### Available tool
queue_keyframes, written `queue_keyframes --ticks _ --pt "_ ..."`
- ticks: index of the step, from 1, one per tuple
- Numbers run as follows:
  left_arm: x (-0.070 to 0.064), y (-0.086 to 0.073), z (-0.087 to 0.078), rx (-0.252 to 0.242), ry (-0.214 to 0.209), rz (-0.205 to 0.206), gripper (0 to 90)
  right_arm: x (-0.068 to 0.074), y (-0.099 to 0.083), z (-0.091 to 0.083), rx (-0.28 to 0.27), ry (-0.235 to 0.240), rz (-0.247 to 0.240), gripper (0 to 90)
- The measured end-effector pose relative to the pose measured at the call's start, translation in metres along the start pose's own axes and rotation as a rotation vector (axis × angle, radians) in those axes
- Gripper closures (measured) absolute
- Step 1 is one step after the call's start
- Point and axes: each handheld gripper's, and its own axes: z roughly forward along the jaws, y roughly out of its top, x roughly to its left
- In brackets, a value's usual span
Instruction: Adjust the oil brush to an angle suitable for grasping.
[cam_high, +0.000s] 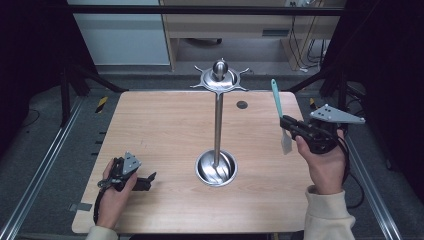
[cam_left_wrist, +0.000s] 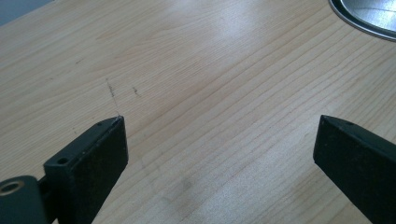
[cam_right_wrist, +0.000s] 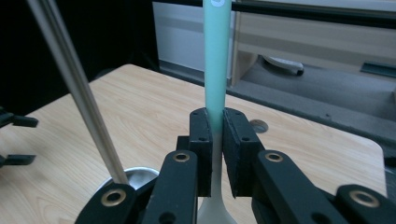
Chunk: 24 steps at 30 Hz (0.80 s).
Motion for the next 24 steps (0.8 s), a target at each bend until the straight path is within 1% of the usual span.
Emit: queue_keyframes --ticks 2,8,9,10,11,13,14,17,19,24 --pt "0.000 0.000 0.000 -0.001 0.000 0.000 2.7 0.001 0.000 -0.001 -0.010 0.008 -0.003 82.7" --pt "0.000 0.000 0.000 0.000 0.001 -0.001 2.7 0.004 0.005 -0.005 -0.050 0.053 -0.008 82.7" --pt "0.000 0.000 0.000 0.005 -0.006 0.003 2.7 0.005 0.006 -0.008 -0.066 0.071 -0.003 82.7" --pt "0.000 0.000 0.000 0.005 -0.006 0.003 2.7 0.005 0.006 -0.008 -0.066 0.071 -0.003 82.7" --pt "0.000 0.000 0.001 0.006 -0.007 0.004 2.7 0.005 0.007 -0.010 -0.080 0.082 -0.003 82.7" --pt "-0.001 0.000 0.001 0.002 -0.006 0.004 2.7 0.007 0.008 -0.012 -0.092 0.096 0.000 82.6" --pt "-0.001 0.000 0.001 0.003 -0.006 0.005 2.7 0.007 0.009 -0.013 -0.098 0.100 -0.005 82.7" --pt "-0.001 0.000 0.001 0.010 -0.005 0.009 2.7 0.010 0.010 -0.014 -0.095 0.107 -0.011 82.6" --pt "0.000 0.000 0.001 0.006 -0.004 0.004 2.7 0.012 0.012 -0.013 -0.111 0.121 -0.019 82.6" --pt "-0.001 0.000 0.001 0.007 -0.005 0.007 2.7 0.014 0.012 -0.015 -0.118 0.127 -0.027 82.6"
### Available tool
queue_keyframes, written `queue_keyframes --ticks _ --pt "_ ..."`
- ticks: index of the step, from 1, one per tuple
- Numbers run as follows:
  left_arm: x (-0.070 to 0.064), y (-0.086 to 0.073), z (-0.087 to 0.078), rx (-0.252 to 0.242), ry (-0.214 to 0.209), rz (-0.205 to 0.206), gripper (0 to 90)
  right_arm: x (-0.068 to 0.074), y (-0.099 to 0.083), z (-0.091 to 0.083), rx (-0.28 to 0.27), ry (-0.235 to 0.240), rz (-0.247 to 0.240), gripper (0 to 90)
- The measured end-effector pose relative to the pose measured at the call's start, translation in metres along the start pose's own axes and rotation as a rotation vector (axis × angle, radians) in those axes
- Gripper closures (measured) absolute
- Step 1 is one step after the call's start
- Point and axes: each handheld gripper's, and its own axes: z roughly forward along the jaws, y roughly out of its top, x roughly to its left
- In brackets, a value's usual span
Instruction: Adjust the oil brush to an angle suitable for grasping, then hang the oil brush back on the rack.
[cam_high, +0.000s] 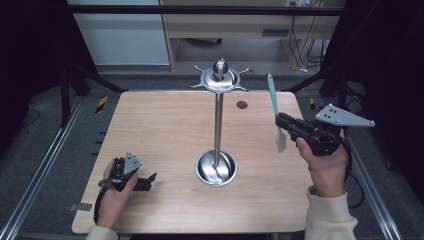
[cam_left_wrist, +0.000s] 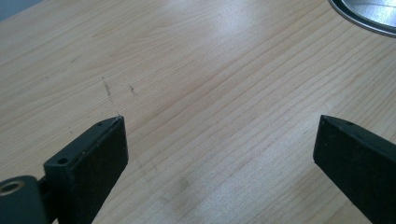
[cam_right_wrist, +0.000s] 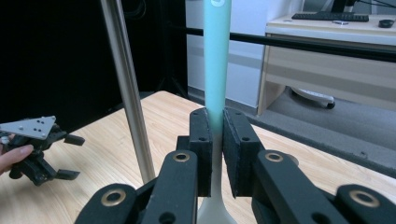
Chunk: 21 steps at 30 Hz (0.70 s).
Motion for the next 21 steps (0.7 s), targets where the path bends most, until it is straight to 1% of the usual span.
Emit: queue_keyframes --ticks 1,2,3,4,5,6,12,15,21 --pt "0.000 0.000 0.000 -0.004 -0.001 -0.003 2.7 0.000 0.001 0.000 -0.005 0.001 0.006 82.6" --pt "0.000 0.000 0.000 -0.003 -0.001 -0.003 2.7 0.002 0.002 -0.002 -0.017 0.011 -0.003 82.6" --pt "0.000 0.000 0.000 0.001 0.000 0.000 2.7 0.002 0.002 -0.002 -0.017 0.011 -0.003 82.6" --pt "0.000 0.000 0.000 0.001 0.000 -0.001 2.7 0.003 0.003 -0.003 -0.032 0.024 -0.014 82.6" --pt "0.000 0.000 0.000 0.001 0.000 -0.001 2.7 0.003 0.003 -0.003 -0.032 0.024 -0.014 82.6" --pt "0.000 0.000 0.000 0.001 0.000 0.000 2.7 0.005 0.004 -0.004 -0.041 0.038 -0.014 82.6" --pt "0.000 0.000 0.000 0.002 -0.001 0.001 2.7 0.008 0.005 -0.003 -0.043 0.057 -0.029 82.6" --pt "0.000 0.000 0.000 0.002 -0.001 0.000 2.7 0.009 0.005 -0.003 -0.052 0.075 -0.033 82.6" --pt "0.000 0.000 0.000 0.001 -0.002 0.000 2.7 0.013 0.006 -0.001 -0.051 0.084 -0.038 82.6"
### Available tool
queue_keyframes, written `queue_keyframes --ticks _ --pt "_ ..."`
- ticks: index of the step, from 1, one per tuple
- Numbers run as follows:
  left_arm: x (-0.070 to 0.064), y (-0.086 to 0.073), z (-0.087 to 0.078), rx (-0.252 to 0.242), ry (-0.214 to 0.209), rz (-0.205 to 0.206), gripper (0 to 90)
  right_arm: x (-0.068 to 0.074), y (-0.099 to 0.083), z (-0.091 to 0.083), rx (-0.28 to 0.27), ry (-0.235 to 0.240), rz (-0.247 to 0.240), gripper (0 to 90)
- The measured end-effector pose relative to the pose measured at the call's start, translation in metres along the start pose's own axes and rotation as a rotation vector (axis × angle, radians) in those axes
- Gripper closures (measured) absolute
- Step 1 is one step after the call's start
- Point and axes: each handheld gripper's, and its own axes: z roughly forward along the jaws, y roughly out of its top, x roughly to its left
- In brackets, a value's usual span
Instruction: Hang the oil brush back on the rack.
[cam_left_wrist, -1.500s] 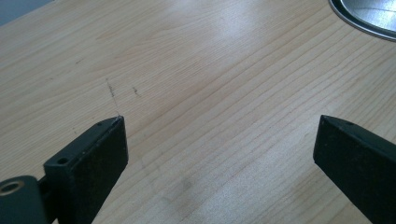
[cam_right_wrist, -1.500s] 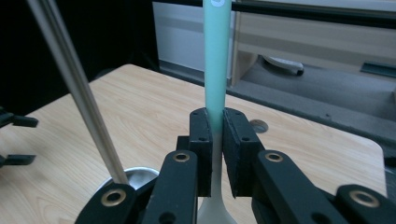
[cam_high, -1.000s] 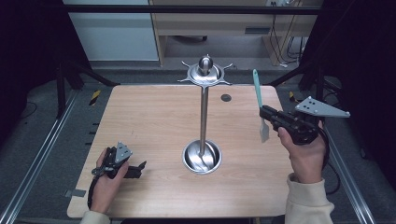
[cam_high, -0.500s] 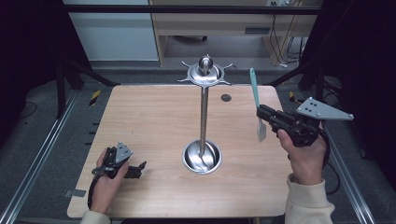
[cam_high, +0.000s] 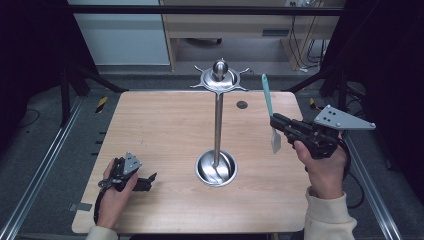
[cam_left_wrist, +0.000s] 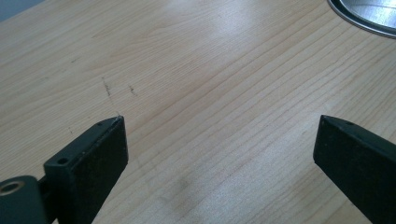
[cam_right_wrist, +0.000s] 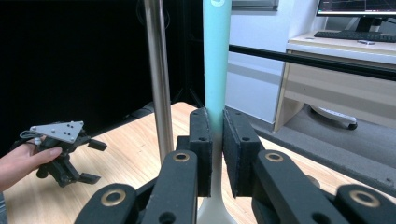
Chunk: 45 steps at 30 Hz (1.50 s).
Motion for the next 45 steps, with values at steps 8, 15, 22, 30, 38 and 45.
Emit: queue_keyframes --ticks 8,15,22,30,38,45 --pt "0.0004 -0.0001 -0.0002 0.002 0.001 0.001 2.7 0.0019 -0.0002 0.0019 0.002 0.004 -0.003 82.6" --pt "0.0000 -0.0001 0.0002 0.003 -0.003 0.002 2.7 0.0038 -0.0011 0.0051 0.003 0.013 0.000 82.6" --pt "0.0001 -0.0001 0.0000 0.003 -0.002 0.002 2.7 0.0073 -0.0024 0.0099 0.000 0.050 -0.017 82.6" --pt "0.0000 -0.0001 0.0001 0.003 -0.003 0.002 2.7 0.0061 -0.0030 0.0046 -0.012 0.080 -0.028 82.6" --pt "-0.0002 -0.0003 0.0005 0.005 -0.008 0.001 2.7 0.0089 -0.0032 0.0046 -0.011 0.111 -0.046 82.5" --pt "-0.0003 -0.0002 0.0006 0.007 -0.009 0.002 2.7 0.0088 -0.0037 0.0046 -0.007 0.128 -0.049 82.5"
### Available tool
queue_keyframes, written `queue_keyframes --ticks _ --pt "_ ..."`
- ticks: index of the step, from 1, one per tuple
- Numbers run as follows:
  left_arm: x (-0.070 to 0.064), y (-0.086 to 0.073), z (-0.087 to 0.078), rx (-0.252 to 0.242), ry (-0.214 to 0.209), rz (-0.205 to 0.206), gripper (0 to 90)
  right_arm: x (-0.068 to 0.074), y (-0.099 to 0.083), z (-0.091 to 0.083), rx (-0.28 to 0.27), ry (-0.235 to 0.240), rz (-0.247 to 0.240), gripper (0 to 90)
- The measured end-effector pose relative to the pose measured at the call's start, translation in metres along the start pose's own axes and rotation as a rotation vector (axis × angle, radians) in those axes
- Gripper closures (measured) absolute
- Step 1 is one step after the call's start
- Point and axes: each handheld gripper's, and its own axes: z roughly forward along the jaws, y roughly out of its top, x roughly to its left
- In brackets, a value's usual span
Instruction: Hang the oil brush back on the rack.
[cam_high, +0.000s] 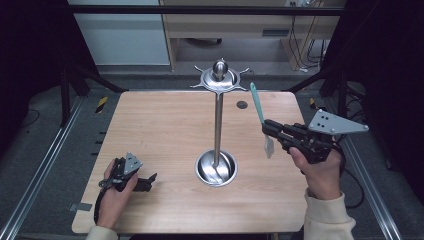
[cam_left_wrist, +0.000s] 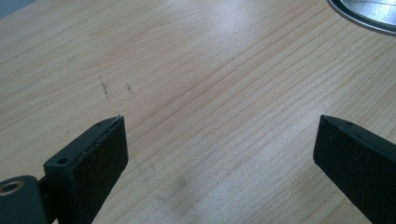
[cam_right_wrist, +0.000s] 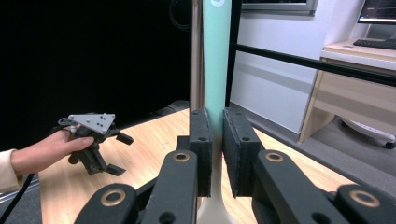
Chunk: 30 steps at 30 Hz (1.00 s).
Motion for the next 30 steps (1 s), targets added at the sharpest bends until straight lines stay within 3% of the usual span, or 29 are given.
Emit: queue_keyframes --ticks 10,22,30 --pt "-0.0001 0.0000 0.0002 0.001 -0.001 0.001 2.7 0.0011 -0.0008 0.0033 0.018 0.010 0.000 82.5" --pt "-0.0002 0.0000 0.0002 0.002 -0.001 0.003 2.7 -0.0017 -0.0025 0.0011 0.000 0.032 0.008 82.5" --pt "-0.0002 0.0000 0.0003 0.003 -0.001 0.004 2.7 0.0011 -0.0025 0.0052 0.024 0.031 0.000 82.5"
